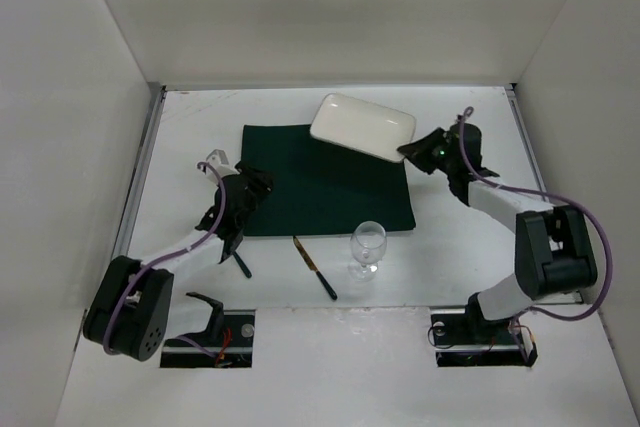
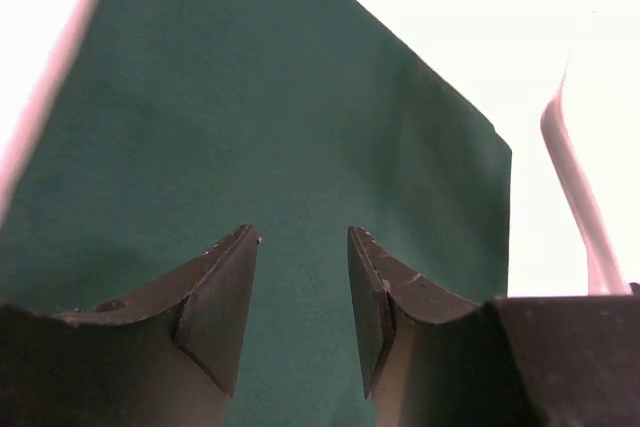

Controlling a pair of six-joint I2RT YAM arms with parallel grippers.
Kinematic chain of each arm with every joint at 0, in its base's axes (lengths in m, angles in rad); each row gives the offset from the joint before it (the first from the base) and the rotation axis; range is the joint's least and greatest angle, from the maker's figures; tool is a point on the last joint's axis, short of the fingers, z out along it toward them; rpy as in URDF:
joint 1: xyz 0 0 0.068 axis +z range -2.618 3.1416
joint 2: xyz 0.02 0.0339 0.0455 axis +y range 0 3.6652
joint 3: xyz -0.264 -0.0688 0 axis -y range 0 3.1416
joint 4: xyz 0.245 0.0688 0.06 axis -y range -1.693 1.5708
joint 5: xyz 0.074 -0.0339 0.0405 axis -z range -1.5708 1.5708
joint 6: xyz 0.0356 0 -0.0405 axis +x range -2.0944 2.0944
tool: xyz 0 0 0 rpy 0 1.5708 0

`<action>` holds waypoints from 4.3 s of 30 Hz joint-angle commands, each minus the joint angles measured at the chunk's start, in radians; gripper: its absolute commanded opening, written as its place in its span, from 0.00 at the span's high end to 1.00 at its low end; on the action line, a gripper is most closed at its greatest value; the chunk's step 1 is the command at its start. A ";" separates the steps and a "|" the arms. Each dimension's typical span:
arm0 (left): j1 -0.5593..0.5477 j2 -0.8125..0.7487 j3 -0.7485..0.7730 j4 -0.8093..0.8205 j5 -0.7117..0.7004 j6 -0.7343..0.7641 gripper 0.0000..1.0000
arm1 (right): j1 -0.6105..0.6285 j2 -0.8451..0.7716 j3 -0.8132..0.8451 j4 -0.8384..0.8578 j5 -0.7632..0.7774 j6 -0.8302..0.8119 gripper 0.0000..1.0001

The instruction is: Set the dinner table for one person

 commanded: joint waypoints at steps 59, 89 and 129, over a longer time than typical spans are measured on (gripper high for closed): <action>0.030 -0.108 -0.047 0.026 -0.090 -0.025 0.60 | 0.242 0.307 0.210 -0.029 -0.148 -0.227 0.86; 0.024 -0.104 -0.053 0.026 -0.110 -0.031 0.60 | 0.274 0.315 0.255 -0.262 0.003 -0.305 0.75; 0.012 -0.055 -0.014 -0.025 -0.142 -0.005 0.61 | 0.889 -0.469 0.420 -1.222 0.704 -0.437 0.58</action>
